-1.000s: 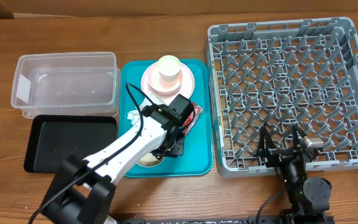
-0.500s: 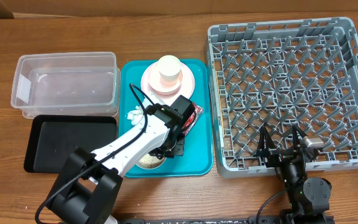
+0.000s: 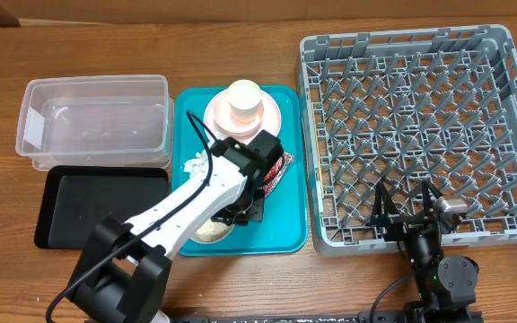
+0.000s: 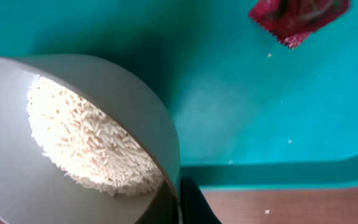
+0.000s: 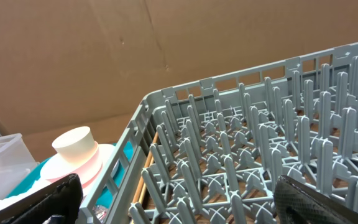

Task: Sort waste into correct bins and load items into the dishwasher
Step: 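Lift the rice bowl with the left gripper over the black tray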

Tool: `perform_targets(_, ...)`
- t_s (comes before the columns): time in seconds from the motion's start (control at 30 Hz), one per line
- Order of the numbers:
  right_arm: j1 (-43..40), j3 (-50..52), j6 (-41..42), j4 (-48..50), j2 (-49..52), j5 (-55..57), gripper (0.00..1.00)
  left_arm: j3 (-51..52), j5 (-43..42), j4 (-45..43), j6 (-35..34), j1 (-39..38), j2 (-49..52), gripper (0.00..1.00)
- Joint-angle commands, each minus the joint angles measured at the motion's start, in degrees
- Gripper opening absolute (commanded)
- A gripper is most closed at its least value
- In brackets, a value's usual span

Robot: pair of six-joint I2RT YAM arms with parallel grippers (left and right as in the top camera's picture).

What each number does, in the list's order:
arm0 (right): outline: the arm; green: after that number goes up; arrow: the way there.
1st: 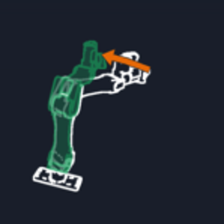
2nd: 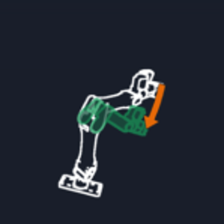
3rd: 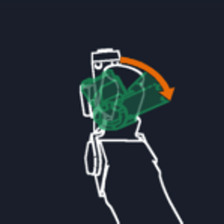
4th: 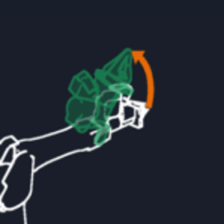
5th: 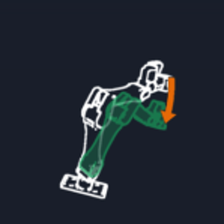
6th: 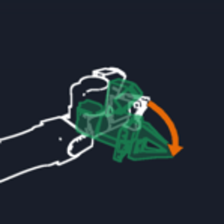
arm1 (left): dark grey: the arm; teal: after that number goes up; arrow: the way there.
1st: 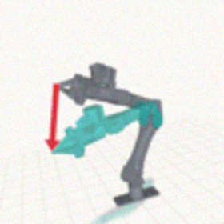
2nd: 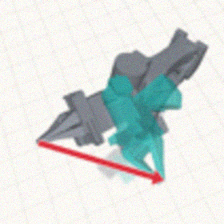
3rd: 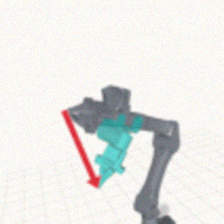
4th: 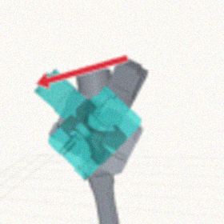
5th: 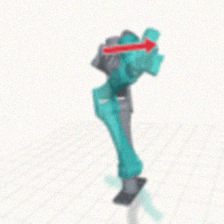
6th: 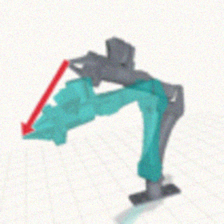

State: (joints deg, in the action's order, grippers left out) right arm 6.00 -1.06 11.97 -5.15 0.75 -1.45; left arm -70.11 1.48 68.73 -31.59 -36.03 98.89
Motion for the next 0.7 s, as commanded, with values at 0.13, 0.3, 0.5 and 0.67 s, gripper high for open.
perform_targets(0.13, -0.3, 0.6, 0.1, 0.4, -0.5, 0.3, 1.00, -8.3, 4.8, 7.4, 2.3, 0.7, -4.0, 0.04)
perform_targets(0.3, -0.3, 0.6, 0.1, 0.4, -0.5, 0.3, 1.00, -9.2, 2.2, 7.8, 5.0, 4.4, -7.1, 0.04)
perform_targets(0.5, -0.3, 0.6, 0.1, 0.4, -0.5, 0.3, 1.00, -9.2, -4.2, 8.0, 10.9, 13.6, -10.8, 0.04)
perform_targets(0.67, -0.3, 0.6, 0.1, 0.4, -0.5, 0.3, 1.00, -9.2, -8.9, 8.0, 15.7, 23.6, -12.9, 0.04)
